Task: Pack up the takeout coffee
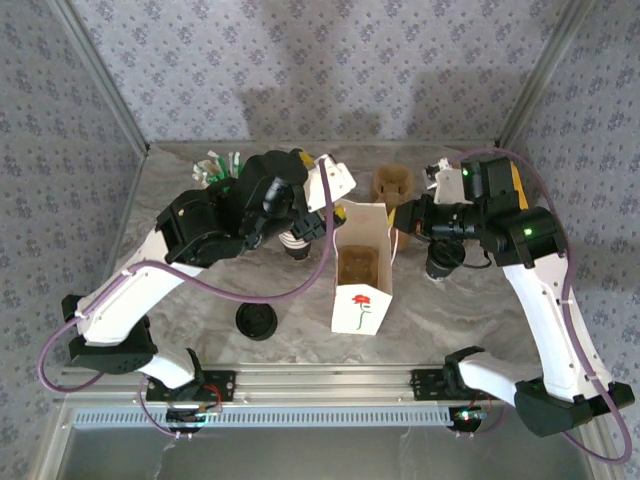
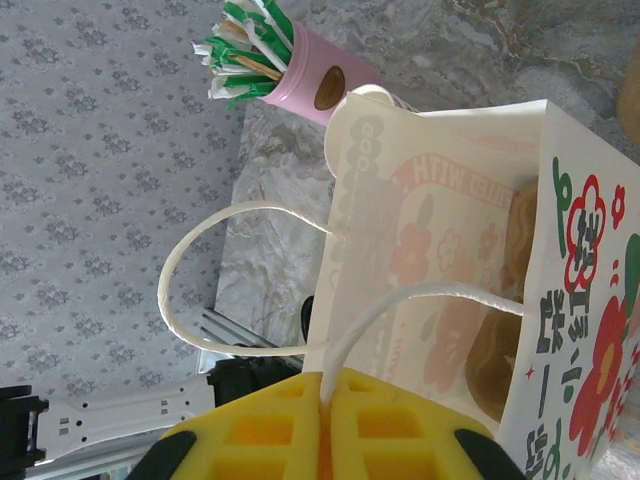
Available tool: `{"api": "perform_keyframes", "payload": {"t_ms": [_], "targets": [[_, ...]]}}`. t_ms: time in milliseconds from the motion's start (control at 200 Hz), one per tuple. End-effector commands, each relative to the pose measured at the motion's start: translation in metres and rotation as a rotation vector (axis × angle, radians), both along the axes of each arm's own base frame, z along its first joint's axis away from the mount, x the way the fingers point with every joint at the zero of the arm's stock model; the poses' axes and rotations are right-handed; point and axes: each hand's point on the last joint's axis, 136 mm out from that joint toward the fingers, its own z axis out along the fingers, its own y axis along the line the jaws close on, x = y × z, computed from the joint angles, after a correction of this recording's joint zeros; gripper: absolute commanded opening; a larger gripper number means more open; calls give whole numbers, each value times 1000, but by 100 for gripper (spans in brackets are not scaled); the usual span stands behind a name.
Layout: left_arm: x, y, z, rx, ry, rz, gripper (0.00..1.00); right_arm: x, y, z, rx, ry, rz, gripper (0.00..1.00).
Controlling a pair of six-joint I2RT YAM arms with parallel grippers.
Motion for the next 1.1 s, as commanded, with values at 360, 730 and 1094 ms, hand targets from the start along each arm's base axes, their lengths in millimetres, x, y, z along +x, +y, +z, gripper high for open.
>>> {"api": "perform_keyframes", "payload": {"t_ms": [360,730,1094], "targets": [[7,18,10,-81,9,65,96,-2,-16,12,-86,-65,-34,33],[22,33,21,-170,0,171,100,-4,-44,32,-231,-159,-108,36],[49,73,19,-394,127,361,100,-5,-40,71,-243,-303,-66,36]]}}
